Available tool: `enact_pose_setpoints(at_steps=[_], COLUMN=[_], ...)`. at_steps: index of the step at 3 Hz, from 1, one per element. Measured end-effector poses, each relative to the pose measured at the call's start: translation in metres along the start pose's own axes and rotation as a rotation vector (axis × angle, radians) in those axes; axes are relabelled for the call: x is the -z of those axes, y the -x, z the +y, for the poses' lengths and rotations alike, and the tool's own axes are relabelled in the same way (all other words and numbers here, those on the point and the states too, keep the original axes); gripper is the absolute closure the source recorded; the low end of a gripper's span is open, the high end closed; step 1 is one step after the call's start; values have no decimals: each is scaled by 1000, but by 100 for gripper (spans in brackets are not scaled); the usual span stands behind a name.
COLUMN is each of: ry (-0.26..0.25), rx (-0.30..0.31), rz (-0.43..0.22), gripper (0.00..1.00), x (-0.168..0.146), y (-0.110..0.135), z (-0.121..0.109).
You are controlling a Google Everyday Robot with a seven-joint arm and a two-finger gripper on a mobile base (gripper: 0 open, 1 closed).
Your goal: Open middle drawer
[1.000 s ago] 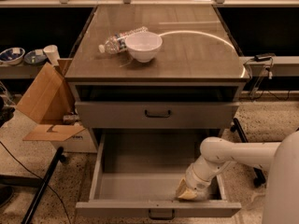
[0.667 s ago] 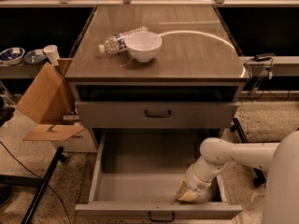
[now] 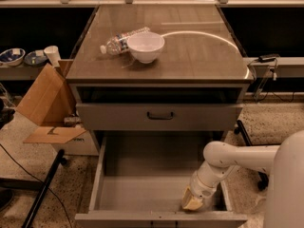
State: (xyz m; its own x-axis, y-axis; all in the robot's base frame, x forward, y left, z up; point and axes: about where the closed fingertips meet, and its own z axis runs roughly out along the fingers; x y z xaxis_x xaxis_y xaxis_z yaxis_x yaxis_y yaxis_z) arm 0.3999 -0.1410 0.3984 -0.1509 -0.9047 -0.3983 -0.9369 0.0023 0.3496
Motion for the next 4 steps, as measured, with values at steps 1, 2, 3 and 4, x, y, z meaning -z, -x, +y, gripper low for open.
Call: enact_pose_setpoints(at_steps=[1, 2, 3, 4], ry=[20, -30, -148, -218], rx=[-4, 6, 33, 54], rz=[7, 6, -5, -8], gripper=[100, 100, 100, 100], x=[8, 31, 71, 96], y=[-6, 0, 17, 30], z=[20, 35, 41, 42])
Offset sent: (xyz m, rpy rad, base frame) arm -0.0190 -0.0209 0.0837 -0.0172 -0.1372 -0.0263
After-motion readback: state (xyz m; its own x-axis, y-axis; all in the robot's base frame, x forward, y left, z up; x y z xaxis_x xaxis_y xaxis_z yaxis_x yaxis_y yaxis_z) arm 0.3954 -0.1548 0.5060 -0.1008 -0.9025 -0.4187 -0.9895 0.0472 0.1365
